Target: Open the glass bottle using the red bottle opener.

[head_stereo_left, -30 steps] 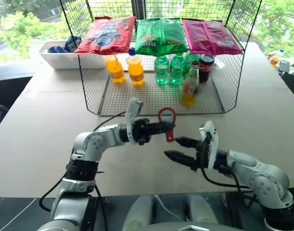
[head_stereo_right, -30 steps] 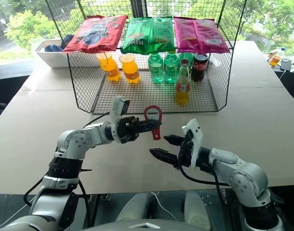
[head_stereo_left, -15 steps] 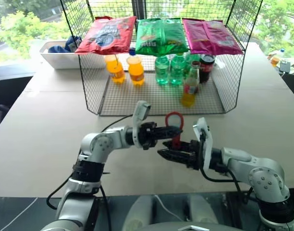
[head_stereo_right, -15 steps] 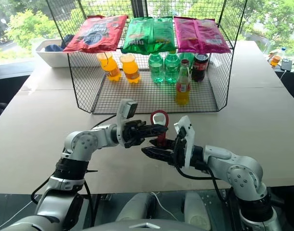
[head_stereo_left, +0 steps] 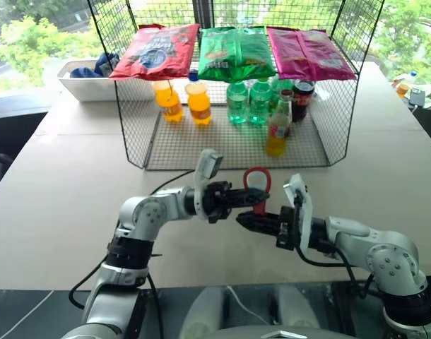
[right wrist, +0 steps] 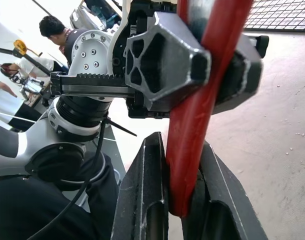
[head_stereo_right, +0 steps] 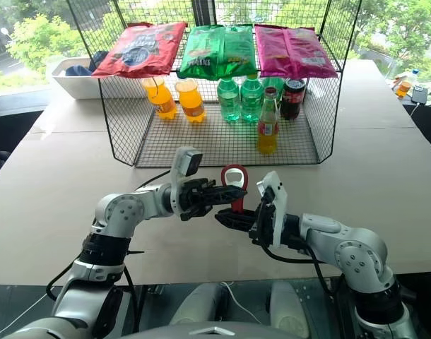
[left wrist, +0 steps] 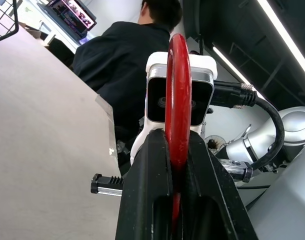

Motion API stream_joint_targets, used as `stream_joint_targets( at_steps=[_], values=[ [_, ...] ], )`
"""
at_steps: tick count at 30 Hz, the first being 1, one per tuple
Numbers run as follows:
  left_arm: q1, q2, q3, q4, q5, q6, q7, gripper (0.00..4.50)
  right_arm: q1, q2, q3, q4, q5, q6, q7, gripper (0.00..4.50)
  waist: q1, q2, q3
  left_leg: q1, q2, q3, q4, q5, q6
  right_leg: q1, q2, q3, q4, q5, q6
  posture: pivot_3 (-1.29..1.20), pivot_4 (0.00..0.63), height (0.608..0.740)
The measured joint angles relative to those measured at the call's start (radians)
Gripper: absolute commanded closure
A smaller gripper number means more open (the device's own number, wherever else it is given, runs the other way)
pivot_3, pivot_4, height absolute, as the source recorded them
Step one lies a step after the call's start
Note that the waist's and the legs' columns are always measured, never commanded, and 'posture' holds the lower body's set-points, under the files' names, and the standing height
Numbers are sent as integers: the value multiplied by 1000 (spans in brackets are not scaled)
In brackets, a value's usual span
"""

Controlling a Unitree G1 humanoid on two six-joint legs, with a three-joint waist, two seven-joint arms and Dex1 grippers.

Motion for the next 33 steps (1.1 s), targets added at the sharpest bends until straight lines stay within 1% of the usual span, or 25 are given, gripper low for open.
stream_joint_targets(
  at_steps=[2, 6, 7, 8, 9, 13, 14, 17, 21, 25, 29, 33],
  values=[
    [0, -13, 12, 0, 4, -14, 26, 3207, 1, 2, 1, 0, -11, -3, -9, 4500, 1, 0, 0, 0, 0, 0, 0, 0, 0, 0, 0, 0, 0, 0, 0, 0, 150, 740],
    [-2, -17, 27, 8, 21, -46, 48, 1439, 52, 14, -11, 0, -26, -34, -36, 4500, 1, 0, 0, 0, 0, 0, 0, 0, 0, 0, 0, 0, 0, 0, 0, 0, 150, 740],
    [-3, -18, 31, 12, 22, -58, 49, 1002, 68, 13, -28, 0, -31, -45, -45, 4500, 2, 0, 0, 0, 0, 0, 0, 0, 0, 0, 0, 0, -1, 0, 0, 0, 150, 740],
    [-4, -20, 41, 21, 24, -67, 51, 457, 84, 10, -51, 1, -37, -58, -50, 4500, 2, 0, 0, 0, 0, 0, 0, 0, 0, 0, 0, 0, -1, 0, 0, 0, 150, 740],
    [-5, -20, 48, 31, 33, -79, 53, 39, 103, -1, -79, 1, -45, -74, -52, 4500, 3, 0, 0, 0, 0, 0, 0, 0, 0, 0, 0, 0, -1, 0, 0, 0, 150, 740],
    [-20, -22, 54, 75, 72, -135, 58, 39, 168, -30, -165, 6, -75, -125, -61, 4500, 4, 0, 0, 0, -1, 0, 0, 0, 0, 0, 0, 0, -1, 0, 0, 0, 150, 740],
    [-36, -39, 58, 106, 105, -184, 74, 39, 188, -38, -189, 6, -92, -147, -63, 4500, 5, 0, 0, 0, -1, 1, 0, 0, 0, 0, 0, 0, -1, 0, 0, 0, 150, 740],
    [-105, -122, 82, 241, 241, -407, 157, 39, 204, -54, -230, 8, -169, -228, -61, 4500, 10, 0, 0, 0, -1, 1, 1, 0, 0, 1, 0, 0, 0, 0, 0, 0, 150, 740],
    [-225, -187, 71, 451, 432, -682, 249, 39, 158, -17, -245, 23, -271, -354, -73, 4500, 6, -1, 0, 0, -1, 2, 0, 0, 0, 0, 0, 0, -1, 0, 0, 0, 150, 740],
    [-367, -255, 65, 686, 559, -941, 312, 39, 108, 37, -243, 43, -354, -444, -109, 4500, 8, -1, 1, -2, -3, 1, 0, 0, 0, -1, 0, 0, -1, 0, 0, 0, 150, 740],
    [-468, -287, 84, 855, 625, -1143, 335, 39, 115, 63, -240, 52, -395, -479, -121, 4500, 5, -1, 1, -2, -3, 1, 0, 0, 1, -1, -1, 0, -2, 0, 0, 0, 150, 740],
    [-497, -330, 86, 965, 657, -1253, 330, 39, 124, 86, -224, 51, -420, -498, -135, 4500, 2, -1, 1, -2, -3, 1, 0, 0, 1, -1, 0, 0, -1, 0, 1, 0, 150, 740]
  ],
)
